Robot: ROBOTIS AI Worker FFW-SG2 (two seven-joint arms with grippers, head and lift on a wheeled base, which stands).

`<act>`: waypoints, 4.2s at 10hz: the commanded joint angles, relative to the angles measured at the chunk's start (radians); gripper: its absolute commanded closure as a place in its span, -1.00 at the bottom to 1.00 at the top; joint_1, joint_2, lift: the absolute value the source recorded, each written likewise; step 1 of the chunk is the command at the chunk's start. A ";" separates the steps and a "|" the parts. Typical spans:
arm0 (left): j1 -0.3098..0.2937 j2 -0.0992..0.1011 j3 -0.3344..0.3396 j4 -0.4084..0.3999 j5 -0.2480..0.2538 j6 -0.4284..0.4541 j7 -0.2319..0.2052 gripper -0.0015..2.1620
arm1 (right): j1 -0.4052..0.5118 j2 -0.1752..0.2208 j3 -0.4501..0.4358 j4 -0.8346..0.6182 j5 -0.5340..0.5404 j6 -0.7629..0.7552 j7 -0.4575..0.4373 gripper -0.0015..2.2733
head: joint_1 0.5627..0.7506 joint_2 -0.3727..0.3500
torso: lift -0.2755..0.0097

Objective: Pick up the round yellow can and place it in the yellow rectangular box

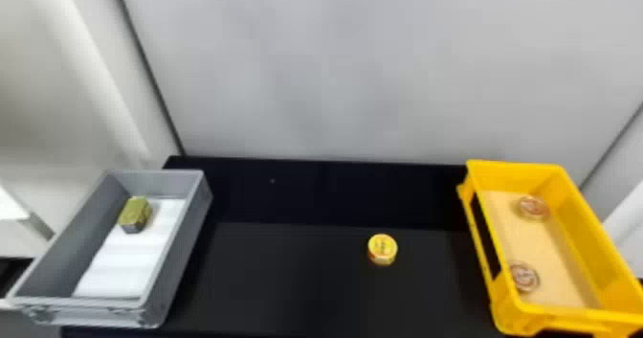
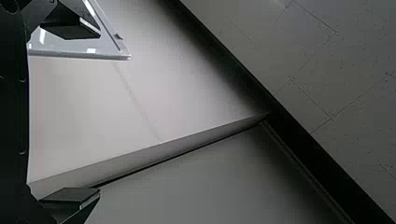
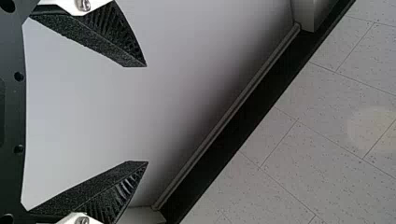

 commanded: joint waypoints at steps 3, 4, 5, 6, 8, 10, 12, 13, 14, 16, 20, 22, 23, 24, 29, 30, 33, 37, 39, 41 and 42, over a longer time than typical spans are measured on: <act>0.000 0.008 -0.009 0.000 0.010 0.002 0.002 -0.92 | 0.000 0.000 0.000 0.000 -0.001 0.003 0.000 -1.00 | 0.39 0.18 | 0.91; 0.000 0.008 -0.009 0.000 0.010 0.002 0.003 -0.92 | 0.000 0.000 0.000 0.000 -0.001 0.003 -0.002 -1.00 | 0.39 0.18 | 0.91; 0.000 0.008 -0.009 0.000 0.008 0.003 0.003 -0.92 | 0.000 0.000 0.000 0.000 -0.001 0.003 -0.002 -1.00 | 0.39 0.18 | 0.91; 0.000 0.008 -0.009 0.000 0.008 0.002 0.005 -0.92 | -0.001 0.000 0.000 0.000 -0.003 0.005 -0.002 -1.00 | 0.39 0.18 | 0.91; 0.003 0.008 -0.009 -0.002 0.005 0.003 0.005 -0.92 | -0.021 0.020 -0.020 0.000 -0.141 0.140 -0.023 -1.00 | 0.39 0.18 | 0.91; 0.001 0.010 -0.010 -0.005 0.005 0.012 0.002 -0.92 | -0.060 0.069 -0.048 0.008 -0.258 0.382 -0.026 -1.00 | 0.39 0.18 | 0.91; 0.001 0.011 -0.010 -0.006 0.004 0.022 -0.001 -0.92 | -0.089 0.123 -0.086 0.084 -0.397 0.605 -0.026 -1.00 | 0.39 0.18 | 0.91; 0.000 0.010 -0.015 -0.006 0.004 0.023 -0.001 -0.92 | -0.079 0.141 -0.132 0.140 -0.492 0.645 -0.026 -1.00 | 0.39 0.18 | 0.91; 0.000 0.010 -0.015 -0.006 0.005 0.023 -0.001 -0.92 | -0.058 0.149 -0.170 0.196 -0.585 0.642 -0.026 -1.00 | 0.39 0.18 | 0.91; 0.000 0.010 -0.018 -0.006 0.005 0.023 0.002 -0.92 | -0.001 0.146 -0.207 0.359 -0.821 0.629 -0.072 -1.00 | 0.39 0.18 | 0.91; -0.011 0.011 -0.030 0.000 0.011 0.020 -0.004 -0.91 | 0.091 0.166 -0.092 0.597 -1.009 0.619 -0.092 -1.00 | 0.39 0.18 | 0.91; -0.011 0.011 -0.033 0.003 0.011 0.017 0.003 -0.90 | 0.128 0.207 -0.054 0.678 -1.014 0.654 -0.051 -1.00 | 0.39 0.18 | 0.91; -0.014 0.011 -0.041 0.005 0.008 0.015 0.011 -0.88 | 0.155 0.230 -0.049 0.718 -1.013 0.683 -0.022 -1.00 | 0.39 0.18 | 0.91; -0.020 0.010 -0.050 0.011 0.008 0.012 0.017 -0.88 | 0.178 0.239 -0.032 0.745 -1.013 0.705 -0.006 -1.00 | 0.39 0.18 | 0.91; -0.023 0.003 -0.059 0.018 0.005 -0.018 0.038 -0.83 | 0.267 0.244 0.026 0.873 -1.013 0.751 0.066 -1.00 | 0.39 0.18 | 0.91; -0.025 0.002 -0.061 0.021 0.005 -0.021 0.043 -0.83 | 0.281 0.245 0.040 0.900 -0.994 0.748 0.098 -0.99 | 0.39 0.18 | 0.91; -0.029 -0.001 -0.070 0.031 0.004 -0.032 0.046 -0.83 | 0.278 0.275 0.072 1.022 -0.681 0.700 0.356 -1.00 | 0.39 0.18 | 0.91; -0.040 -0.003 -0.087 0.041 0.001 -0.043 0.046 -0.83 | 0.226 0.382 0.040 1.284 -0.285 0.464 0.618 -1.00 | 0.39 0.18 | 0.91; -0.045 -0.009 -0.096 0.052 -0.001 -0.058 0.048 -0.83 | 0.224 0.399 0.037 1.354 -0.282 0.404 0.617 -1.00 | 0.39 0.18 | 0.91; -0.048 -0.009 -0.102 0.055 -0.001 -0.063 0.048 -0.83 | 0.224 0.414 0.038 1.393 -0.282 0.373 0.617 -1.00 | 0.39 0.18 | 0.91; -0.052 -0.009 -0.107 0.058 -0.002 -0.064 0.048 -0.83 | 0.223 0.422 0.043 1.411 -0.282 0.356 0.621 -1.00 | 0.39 0.18 | 0.91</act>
